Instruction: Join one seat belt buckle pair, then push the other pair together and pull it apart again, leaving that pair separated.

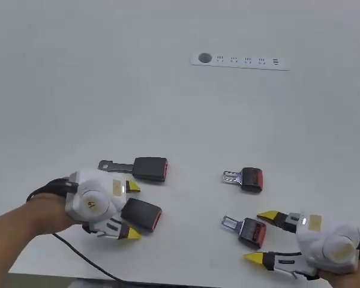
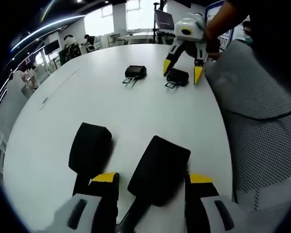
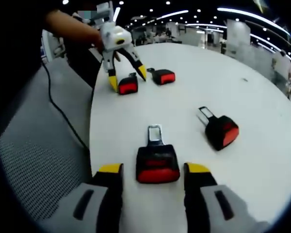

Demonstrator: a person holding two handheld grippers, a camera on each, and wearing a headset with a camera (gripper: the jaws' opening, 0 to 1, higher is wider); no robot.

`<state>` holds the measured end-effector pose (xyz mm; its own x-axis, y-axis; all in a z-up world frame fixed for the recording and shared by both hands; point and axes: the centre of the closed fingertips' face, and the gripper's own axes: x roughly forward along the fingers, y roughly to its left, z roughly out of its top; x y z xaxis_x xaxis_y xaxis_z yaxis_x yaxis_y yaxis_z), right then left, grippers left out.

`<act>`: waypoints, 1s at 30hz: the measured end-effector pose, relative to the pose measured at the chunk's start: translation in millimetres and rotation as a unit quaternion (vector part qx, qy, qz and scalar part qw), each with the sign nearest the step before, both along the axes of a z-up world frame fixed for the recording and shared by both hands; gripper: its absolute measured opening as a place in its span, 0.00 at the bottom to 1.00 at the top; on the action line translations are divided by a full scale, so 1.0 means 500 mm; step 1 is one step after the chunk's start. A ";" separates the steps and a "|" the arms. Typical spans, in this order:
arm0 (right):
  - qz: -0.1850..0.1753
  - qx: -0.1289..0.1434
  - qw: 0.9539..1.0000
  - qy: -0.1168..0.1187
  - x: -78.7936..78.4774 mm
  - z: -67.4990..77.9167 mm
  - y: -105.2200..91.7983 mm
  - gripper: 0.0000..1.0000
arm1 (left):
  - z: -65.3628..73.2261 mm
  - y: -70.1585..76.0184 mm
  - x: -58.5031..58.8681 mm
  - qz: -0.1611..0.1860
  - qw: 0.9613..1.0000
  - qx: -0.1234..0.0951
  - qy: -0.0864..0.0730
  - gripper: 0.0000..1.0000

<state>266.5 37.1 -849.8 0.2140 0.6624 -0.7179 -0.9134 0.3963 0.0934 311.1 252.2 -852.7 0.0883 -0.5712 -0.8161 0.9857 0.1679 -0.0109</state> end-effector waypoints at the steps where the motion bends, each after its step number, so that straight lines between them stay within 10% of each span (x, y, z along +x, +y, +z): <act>1: 0.004 0.004 1.000 0.010 -0.004 0.001 0.000 0.45 | 0.002 -0.001 -0.002 0.000 1.000 0.000 0.000 0.50; 14: 0.105 -0.034 0.994 0.001 0.011 -0.006 -0.021 0.35 | 0.002 -0.002 -0.014 0.018 1.000 -0.003 -0.004 0.40; 30: 0.134 -0.034 0.990 0.004 0.016 -0.006 -0.018 0.35 | 0.003 0.002 -0.014 0.033 0.999 -0.006 0.003 0.39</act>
